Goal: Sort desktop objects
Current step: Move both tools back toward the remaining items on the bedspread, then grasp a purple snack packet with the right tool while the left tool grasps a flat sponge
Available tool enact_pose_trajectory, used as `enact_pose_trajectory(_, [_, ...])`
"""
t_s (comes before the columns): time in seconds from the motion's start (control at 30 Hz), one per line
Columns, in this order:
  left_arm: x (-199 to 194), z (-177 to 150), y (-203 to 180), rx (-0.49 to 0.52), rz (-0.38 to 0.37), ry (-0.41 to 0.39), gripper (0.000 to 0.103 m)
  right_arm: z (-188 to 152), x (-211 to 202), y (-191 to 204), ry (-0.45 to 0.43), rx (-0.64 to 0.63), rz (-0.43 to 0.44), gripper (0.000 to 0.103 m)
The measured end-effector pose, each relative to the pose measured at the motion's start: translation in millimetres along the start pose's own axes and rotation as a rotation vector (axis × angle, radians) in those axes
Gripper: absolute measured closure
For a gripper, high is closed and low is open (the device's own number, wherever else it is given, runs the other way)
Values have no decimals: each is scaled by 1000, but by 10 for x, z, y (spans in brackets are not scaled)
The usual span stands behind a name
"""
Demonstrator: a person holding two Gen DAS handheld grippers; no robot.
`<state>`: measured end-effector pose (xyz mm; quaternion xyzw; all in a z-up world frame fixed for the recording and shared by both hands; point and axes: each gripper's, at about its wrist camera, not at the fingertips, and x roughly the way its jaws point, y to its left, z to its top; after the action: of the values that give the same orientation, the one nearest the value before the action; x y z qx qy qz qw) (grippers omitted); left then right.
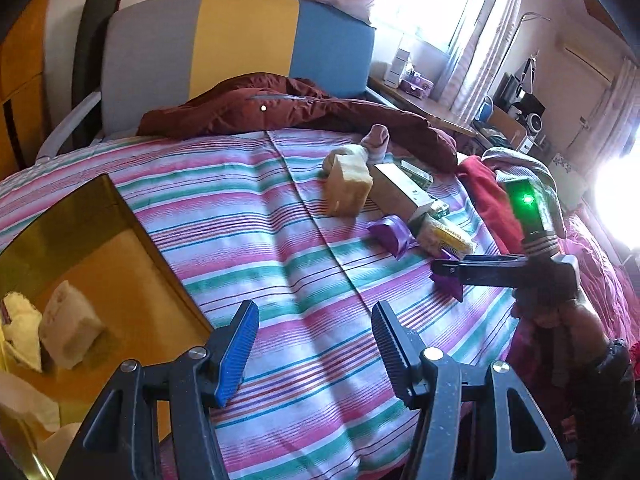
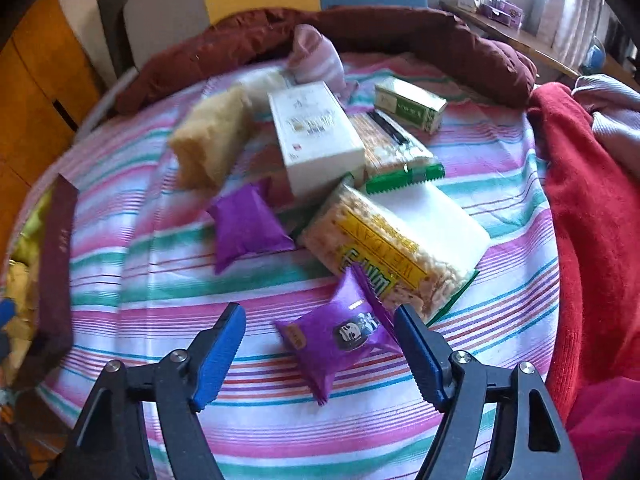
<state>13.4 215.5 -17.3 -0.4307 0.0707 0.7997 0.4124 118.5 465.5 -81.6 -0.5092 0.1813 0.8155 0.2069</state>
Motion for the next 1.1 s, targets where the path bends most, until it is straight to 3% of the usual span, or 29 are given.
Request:
enact_pose_trajectory(0.23, [153,87,-47,-14,-35,26,43,-42,103,25,43,-14,18,25])
enact_pose_trajectory(0.47, [350,281,-233,22,-69,32,44,-73,50,-185,46,110,88,25])
enact_pose_trajectory(0.63, [534,422,-314,33,-82,49,43,-111,57,-149,69,92,75,26])
enact_pose_trajectory(0.77, [708,555,-321,7,-99,71,43,-141,40,-100,74,63,46,37])
enact_pose_trajectory(1.1, [1136,999,-437,36,-75,78,42,-223,-77,-33,70,41,26,43])
